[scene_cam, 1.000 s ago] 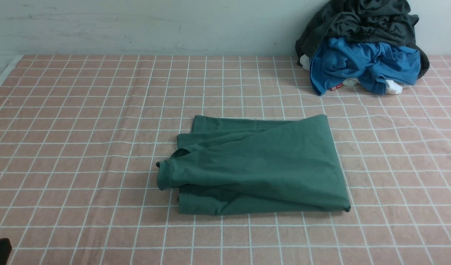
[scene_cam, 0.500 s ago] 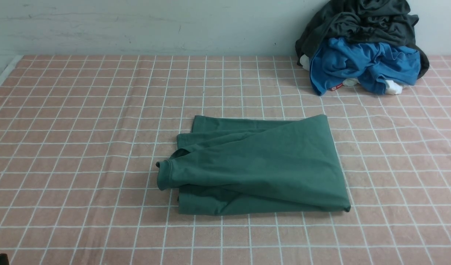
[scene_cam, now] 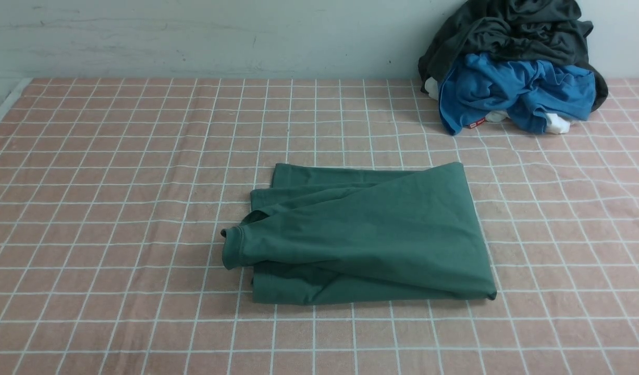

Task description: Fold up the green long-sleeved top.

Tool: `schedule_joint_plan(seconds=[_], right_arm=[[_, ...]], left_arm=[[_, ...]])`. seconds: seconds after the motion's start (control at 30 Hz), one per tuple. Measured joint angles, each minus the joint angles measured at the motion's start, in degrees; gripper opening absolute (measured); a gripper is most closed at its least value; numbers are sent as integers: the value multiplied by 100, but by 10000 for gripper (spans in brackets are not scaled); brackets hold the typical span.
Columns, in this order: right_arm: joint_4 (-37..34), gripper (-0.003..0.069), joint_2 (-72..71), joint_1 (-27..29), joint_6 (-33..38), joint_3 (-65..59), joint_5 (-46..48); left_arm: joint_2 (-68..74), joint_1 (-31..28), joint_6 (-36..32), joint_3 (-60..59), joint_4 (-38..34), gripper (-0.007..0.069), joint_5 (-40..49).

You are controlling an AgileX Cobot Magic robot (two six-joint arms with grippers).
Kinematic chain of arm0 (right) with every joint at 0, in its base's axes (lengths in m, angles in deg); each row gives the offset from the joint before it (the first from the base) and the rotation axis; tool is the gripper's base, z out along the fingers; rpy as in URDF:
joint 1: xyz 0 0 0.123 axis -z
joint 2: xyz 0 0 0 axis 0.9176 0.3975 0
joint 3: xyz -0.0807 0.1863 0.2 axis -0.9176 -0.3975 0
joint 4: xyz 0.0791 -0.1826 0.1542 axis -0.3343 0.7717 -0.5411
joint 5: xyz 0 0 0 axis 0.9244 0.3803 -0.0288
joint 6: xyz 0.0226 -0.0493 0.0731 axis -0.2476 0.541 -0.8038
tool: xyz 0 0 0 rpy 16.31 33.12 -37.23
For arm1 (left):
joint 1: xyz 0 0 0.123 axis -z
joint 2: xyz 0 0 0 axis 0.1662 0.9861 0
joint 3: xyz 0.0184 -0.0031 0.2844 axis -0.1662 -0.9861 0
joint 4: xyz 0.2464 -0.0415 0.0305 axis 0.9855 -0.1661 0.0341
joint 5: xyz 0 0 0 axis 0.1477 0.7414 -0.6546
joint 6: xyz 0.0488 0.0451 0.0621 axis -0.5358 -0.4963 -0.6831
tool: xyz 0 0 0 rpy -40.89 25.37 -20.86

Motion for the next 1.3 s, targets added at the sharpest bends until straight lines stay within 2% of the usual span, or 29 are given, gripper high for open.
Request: schedule_joint_plan(seconds=[1.3], right_arm=[[0, -14, 0, 0, 90, 0, 0]], left_arm=[[0, 0, 0, 0, -2, -3, 0]])
